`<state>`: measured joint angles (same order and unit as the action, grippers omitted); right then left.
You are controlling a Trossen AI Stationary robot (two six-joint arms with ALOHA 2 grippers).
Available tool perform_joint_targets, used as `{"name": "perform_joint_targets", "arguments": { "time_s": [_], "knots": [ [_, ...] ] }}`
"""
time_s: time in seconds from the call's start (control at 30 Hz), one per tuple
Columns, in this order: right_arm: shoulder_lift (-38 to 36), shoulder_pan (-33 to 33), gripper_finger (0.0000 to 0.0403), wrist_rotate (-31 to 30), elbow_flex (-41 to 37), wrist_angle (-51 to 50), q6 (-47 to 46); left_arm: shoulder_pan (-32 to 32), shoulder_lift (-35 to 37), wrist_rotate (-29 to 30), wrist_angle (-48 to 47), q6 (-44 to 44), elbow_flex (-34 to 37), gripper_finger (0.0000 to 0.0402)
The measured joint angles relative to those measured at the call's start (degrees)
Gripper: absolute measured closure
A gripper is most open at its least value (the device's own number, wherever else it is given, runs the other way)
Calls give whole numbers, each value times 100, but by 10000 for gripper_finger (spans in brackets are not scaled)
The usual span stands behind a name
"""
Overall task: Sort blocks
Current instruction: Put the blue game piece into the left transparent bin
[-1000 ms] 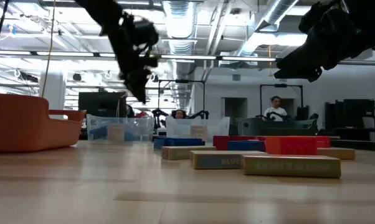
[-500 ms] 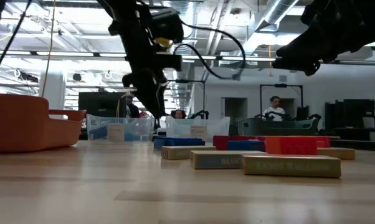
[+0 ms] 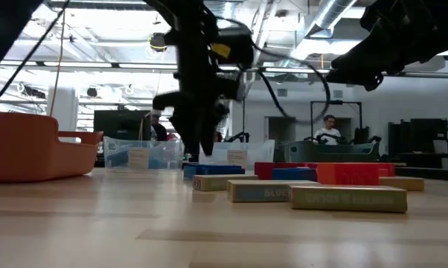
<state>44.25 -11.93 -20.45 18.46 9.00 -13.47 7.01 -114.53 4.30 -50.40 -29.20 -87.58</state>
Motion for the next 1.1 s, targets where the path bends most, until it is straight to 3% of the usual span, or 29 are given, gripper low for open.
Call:
{"name": "perform_joint_targets", "arguments": {
  "time_s": [0.27, 0.43, 0.53, 0.63, 0.8, 1.1],
  "knots": [
    [-1, -6, 153, 0, 0, -154, -15, -1, -862, 131, -817, -636, -609, 178],
    [-2, -6, 153, 0, 0, -190, -13, -11, -932, 180, -938, -609, -663, 182],
    [-1, -6, 153, 0, 0, -195, -13, -9, -901, 241, -956, -477, -659, 209],
    [0, -6, 153, 0, 0, -197, -13, -12, -884, 346, -1087, -399, -657, 265],
    [0, -6, 153, 0, 0, -197, -42, -1, -882, 445, -1462, -130, -657, 272],
    [0, -6, 153, 2, 0, -351, -164, 563, 214, 858, -1723, 346, -650, 272]
  ]
}}
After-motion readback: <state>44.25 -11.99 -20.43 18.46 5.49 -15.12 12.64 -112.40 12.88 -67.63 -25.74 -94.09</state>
